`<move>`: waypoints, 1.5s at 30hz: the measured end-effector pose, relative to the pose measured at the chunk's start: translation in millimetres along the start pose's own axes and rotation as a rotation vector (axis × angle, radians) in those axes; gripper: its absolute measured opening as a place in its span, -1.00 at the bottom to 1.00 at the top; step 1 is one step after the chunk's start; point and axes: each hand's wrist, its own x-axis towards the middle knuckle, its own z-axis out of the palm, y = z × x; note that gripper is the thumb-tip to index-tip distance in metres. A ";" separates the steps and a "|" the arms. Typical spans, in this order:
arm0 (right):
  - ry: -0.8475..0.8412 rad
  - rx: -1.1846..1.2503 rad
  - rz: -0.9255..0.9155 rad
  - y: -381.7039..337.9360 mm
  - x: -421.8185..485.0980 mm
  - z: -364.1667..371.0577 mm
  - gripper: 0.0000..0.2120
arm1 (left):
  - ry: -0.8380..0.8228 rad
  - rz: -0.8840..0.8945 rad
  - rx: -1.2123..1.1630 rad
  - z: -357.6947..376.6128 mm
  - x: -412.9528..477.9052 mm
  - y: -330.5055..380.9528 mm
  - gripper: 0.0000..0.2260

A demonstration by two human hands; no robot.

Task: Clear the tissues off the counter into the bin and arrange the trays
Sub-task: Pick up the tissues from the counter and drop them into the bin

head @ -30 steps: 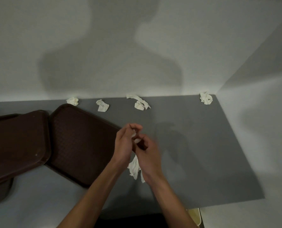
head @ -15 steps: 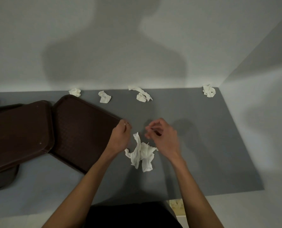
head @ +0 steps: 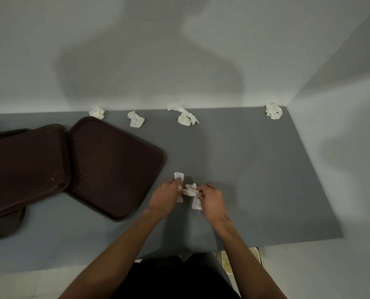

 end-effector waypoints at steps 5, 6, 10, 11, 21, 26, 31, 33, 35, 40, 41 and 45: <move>0.108 -0.038 0.054 26.9 -7.0 -20.8 -0.96 | 0.184 -0.015 -0.290 -16.1 6.8 -2.5 -0.84; 0.146 -0.016 0.067 31.8 -8.8 -26.8 -0.95 | 0.215 -0.022 -0.324 -19.2 7.4 -2.1 -0.84; 0.281 0.182 0.124 42.5 -22.2 -57.4 -0.92 | 0.293 -0.050 -0.451 -34.8 0.2 14.0 -0.71; 0.307 0.269 0.132 45.8 -28.2 -64.9 -0.90 | 0.280 -0.086 -0.502 -38.6 -3.8 22.7 -0.67; 0.375 0.919 0.218 114.1 -126.8 -99.0 -0.81 | 0.056 0.005 -0.856 26.9 -54.7 111.5 -0.69; 0.387 0.940 0.222 170.2 -205.6 -111.4 -0.82 | -0.029 -0.034 -0.878 90.8 -107.2 167.9 -0.70; 0.334 0.896 0.216 249.1 -287.4 -105.7 -0.77 | -0.139 -0.152 -0.932 167.0 -178.1 219.3 -0.76; 0.350 0.897 0.267 283.0 -313.5 -93.6 -0.80 | -0.175 -0.253 -0.901 204.1 -200.8 228.7 -0.76; 0.333 0.938 0.367 316.4 -334.3 -77.9 -0.85 | -0.248 -0.340 -0.883 242.0 -216.4 233.0 -0.74; 0.241 1.166 0.548 384.6 -350.8 -34.8 -0.76 | -0.342 -0.430 -0.817 329.6 -224.4 217.5 -0.68; 0.234 1.157 0.577 392.9 -349.2 -24.7 -0.71 | -0.348 -0.422 -0.759 345.3 -222.4 212.4 -0.71; 0.249 1.120 0.520 430.3 -334.8 16.9 -0.78 | -0.283 -0.366 -0.685 403.4 -205.5 192.4 -0.93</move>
